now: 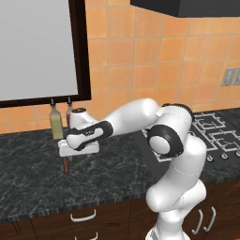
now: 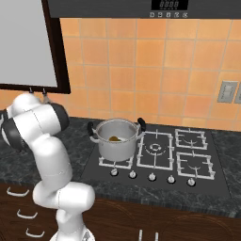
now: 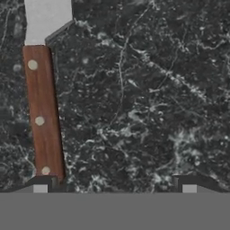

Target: Put the broccoli and avocado in the pot. Retrieve the spatula and lightly stir the vegetables in the pot.

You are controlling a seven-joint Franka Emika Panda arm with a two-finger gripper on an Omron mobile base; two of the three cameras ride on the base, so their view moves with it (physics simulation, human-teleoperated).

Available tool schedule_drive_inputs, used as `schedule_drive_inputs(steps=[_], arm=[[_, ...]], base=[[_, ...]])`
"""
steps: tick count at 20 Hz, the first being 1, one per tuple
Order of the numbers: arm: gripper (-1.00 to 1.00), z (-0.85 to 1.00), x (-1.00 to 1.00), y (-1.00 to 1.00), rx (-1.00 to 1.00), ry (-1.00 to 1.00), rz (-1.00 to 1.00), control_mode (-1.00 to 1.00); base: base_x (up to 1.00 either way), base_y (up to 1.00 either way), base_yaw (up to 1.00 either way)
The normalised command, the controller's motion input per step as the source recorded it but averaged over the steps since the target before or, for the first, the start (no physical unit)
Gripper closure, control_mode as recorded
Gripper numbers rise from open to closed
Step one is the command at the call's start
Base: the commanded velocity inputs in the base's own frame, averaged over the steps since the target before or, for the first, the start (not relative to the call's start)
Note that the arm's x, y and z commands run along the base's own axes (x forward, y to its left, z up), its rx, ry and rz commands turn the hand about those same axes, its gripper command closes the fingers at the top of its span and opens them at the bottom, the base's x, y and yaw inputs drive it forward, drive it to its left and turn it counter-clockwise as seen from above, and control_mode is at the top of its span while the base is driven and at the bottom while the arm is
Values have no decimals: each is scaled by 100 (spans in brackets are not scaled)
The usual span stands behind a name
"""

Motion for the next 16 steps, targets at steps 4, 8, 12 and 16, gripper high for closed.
schedule_drive_inputs(steps=[4,8,12,16], arm=[[-100,-14,6,45,-3,-1,0,-100],[-100,-14,0,36,0,-13,0,-100],[-100,-12,2,32,0,-11,0,-100],[-100,-15,11,13,1,-14,0,-100]], base=[[0,0,0],[0,0,0],[0,0,0],[0,0,0]])
